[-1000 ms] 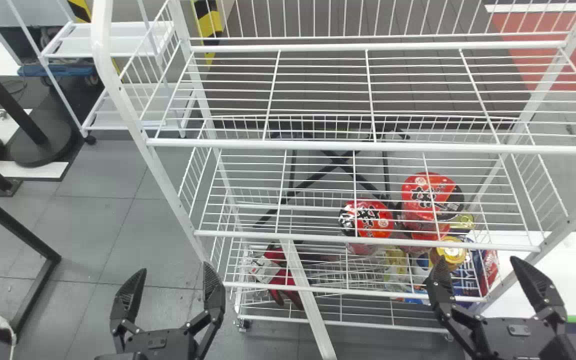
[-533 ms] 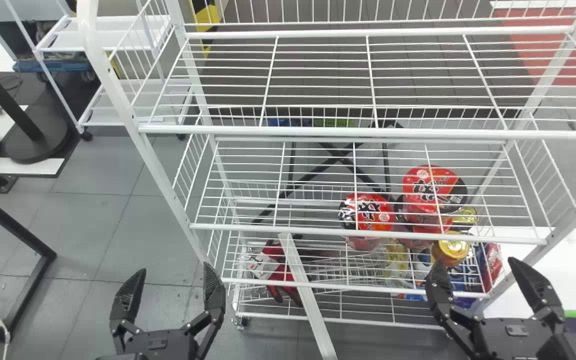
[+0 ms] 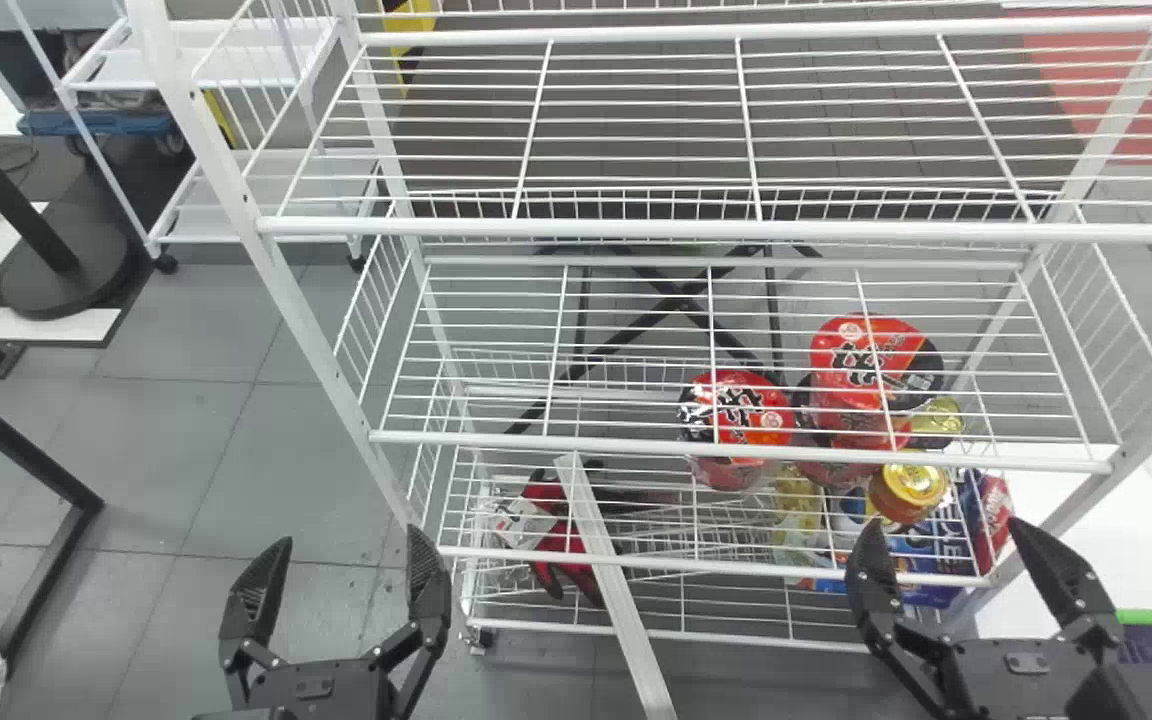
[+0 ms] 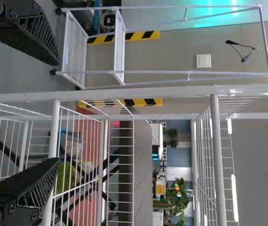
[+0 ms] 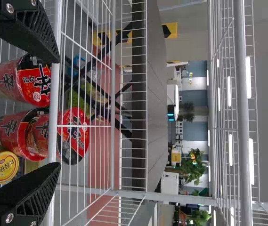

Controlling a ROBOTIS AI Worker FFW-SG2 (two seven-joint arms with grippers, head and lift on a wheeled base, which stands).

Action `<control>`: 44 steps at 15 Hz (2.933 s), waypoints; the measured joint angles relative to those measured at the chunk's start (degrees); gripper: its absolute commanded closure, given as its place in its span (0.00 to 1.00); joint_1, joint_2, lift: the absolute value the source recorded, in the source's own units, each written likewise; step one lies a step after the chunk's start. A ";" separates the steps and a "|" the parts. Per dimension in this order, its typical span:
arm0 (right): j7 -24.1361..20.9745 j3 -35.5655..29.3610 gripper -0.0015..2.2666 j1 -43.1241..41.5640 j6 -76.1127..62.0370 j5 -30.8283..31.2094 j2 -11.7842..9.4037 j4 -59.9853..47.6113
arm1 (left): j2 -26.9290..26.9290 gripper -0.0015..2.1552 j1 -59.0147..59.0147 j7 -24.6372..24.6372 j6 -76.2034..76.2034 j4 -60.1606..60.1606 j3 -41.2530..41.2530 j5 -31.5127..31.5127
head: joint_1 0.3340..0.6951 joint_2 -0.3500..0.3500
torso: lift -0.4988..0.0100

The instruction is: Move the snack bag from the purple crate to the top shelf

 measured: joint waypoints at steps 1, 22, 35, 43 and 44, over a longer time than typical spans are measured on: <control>0.17 -0.05 0.00 0.00 0.03 0.12 0.00 -0.06 | 0.02 0.04 0.00 0.00 0.00 -0.04 0.00 0.00 | 1.00 0.63 | 0.45; 1.71 -2.27 0.00 0.00 0.58 0.23 0.14 -0.08 | -0.07 0.04 0.09 0.17 -1.21 0.29 0.00 0.00 | 1.00 0.59 | 0.28; 2.42 -2.27 0.00 0.00 0.58 0.36 0.17 -0.16 | -0.07 0.04 0.00 0.17 -1.23 0.56 0.00 0.00 | 1.00 0.60 | 0.18; 2.41 -2.27 0.00 0.07 0.52 0.35 0.22 -0.11 | -0.15 0.04 0.00 0.17 -1.23 0.56 0.00 0.00 | 1.00 0.60 | 0.12; 2.41 -2.27 0.00 0.12 0.46 0.36 0.23 -0.14 | -0.14 0.04 0.00 0.17 -1.23 0.56 0.00 0.00 | 1.00 0.60 | 0.11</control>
